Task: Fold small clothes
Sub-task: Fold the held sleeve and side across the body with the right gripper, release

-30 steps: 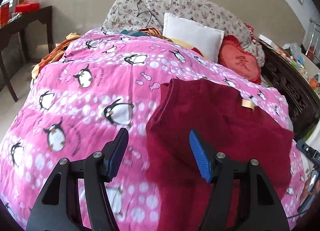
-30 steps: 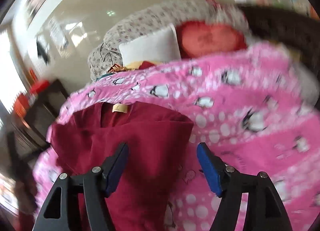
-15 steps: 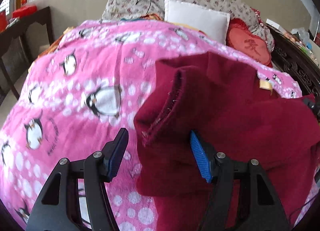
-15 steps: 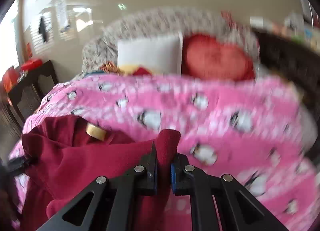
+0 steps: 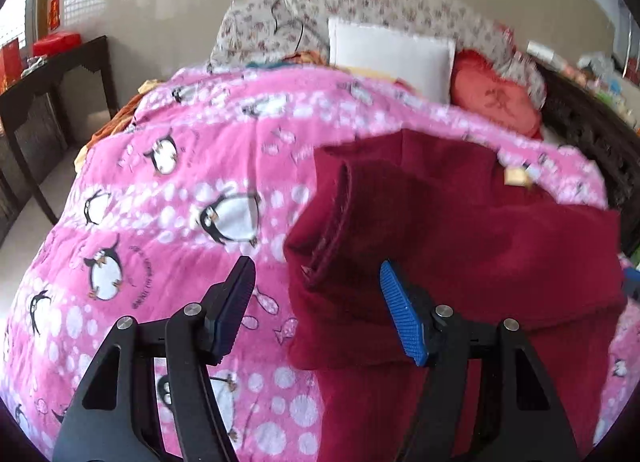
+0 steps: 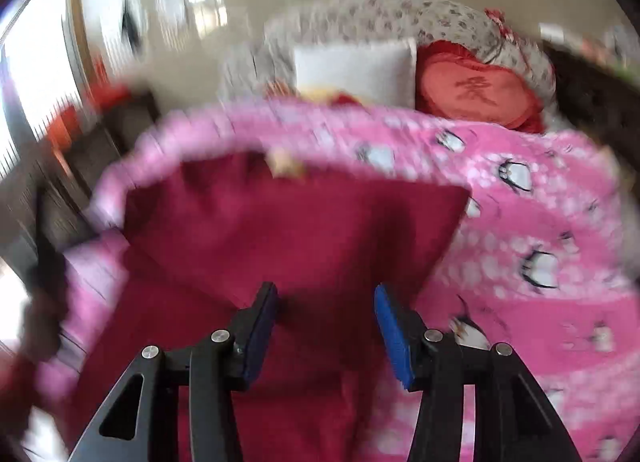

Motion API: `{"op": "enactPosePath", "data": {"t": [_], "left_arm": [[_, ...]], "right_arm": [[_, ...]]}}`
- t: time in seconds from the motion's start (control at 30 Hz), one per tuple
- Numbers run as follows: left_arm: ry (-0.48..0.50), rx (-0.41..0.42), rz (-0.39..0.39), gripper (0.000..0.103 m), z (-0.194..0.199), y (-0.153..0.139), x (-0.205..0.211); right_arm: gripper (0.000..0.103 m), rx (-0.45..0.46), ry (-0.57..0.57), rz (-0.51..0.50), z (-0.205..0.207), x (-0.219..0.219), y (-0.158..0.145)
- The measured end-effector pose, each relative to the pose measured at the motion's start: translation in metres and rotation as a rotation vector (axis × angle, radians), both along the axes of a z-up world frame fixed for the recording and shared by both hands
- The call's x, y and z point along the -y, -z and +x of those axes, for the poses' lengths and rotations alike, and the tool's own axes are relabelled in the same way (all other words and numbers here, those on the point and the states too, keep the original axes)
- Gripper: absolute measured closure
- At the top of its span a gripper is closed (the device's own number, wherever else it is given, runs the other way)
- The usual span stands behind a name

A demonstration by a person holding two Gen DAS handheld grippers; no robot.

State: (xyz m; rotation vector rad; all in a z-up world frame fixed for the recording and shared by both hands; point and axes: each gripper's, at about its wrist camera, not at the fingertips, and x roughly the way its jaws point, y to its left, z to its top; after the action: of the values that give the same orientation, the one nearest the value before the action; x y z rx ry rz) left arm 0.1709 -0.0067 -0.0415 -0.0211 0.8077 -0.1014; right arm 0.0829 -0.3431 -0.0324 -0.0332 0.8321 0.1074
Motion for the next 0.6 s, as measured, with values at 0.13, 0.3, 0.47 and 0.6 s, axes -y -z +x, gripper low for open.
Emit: {"op": "enactPosePath", "data": {"t": [0.13,0.3,0.47,0.6], "left_arm": [[-0.009,-0.061,0.012,0.036,0.018,0.026,-0.002],[0.0,-0.08,-0.043,0.036,0.002,0.008,-0.014],[0.085,-0.068,-0.084,0.036,-0.059,-0.016,-0.032],[0.171,-0.139,-0.126,0.036,-0.108,-0.014,-0.043]], "right_arm": [[0.054,-0.082,0.078,-0.063,0.0,0.015,0.045],[0.054,-0.044,0.073,0.094,-0.039,0.032,0.009],[0.051,-0.018,0.021,0.213,-0.108,0.042,-0.029],[0.051,-0.137,-0.03,0.329,-0.156,0.04,-0.023]]}}
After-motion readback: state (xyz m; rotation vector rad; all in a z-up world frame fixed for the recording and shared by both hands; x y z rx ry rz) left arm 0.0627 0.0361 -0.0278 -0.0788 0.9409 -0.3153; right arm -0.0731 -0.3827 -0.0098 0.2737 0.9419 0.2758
